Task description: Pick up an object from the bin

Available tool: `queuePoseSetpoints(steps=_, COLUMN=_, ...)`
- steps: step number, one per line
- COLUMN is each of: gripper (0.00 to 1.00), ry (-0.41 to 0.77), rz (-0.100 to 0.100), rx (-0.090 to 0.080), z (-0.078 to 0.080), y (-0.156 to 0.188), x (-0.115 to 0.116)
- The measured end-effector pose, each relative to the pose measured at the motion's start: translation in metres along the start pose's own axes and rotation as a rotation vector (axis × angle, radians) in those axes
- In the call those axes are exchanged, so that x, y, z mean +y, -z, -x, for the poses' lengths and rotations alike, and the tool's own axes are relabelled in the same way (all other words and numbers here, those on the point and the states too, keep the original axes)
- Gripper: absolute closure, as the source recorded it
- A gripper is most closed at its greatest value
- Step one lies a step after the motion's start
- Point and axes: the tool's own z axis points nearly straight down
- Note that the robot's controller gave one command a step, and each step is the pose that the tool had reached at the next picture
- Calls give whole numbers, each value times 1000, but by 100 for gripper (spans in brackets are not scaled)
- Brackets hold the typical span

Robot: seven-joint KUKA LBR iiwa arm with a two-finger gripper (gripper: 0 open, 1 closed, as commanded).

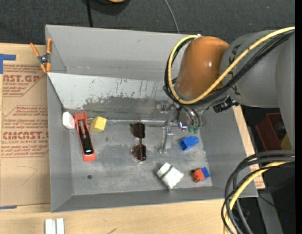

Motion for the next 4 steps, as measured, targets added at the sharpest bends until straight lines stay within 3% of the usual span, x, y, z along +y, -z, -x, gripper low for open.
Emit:
queuePoseSetpoints(steps=1, gripper=0, ry=0, rz=0, rx=-8, z=2, y=5, x=0)
queuePoseSetpoints(steps=2, gripper=0, ry=260, rz=-1, rx=-13, z=2, y=-37, x=6)
queuePoseSetpoints(steps=3, gripper=0, ry=427, rz=1, rx=-4, z=-3, y=-71, x=9)
queuePoseSetpoints(steps=4, gripper=0, ry=633, rz=-3, rx=-12, z=3, y=-32, x=32)
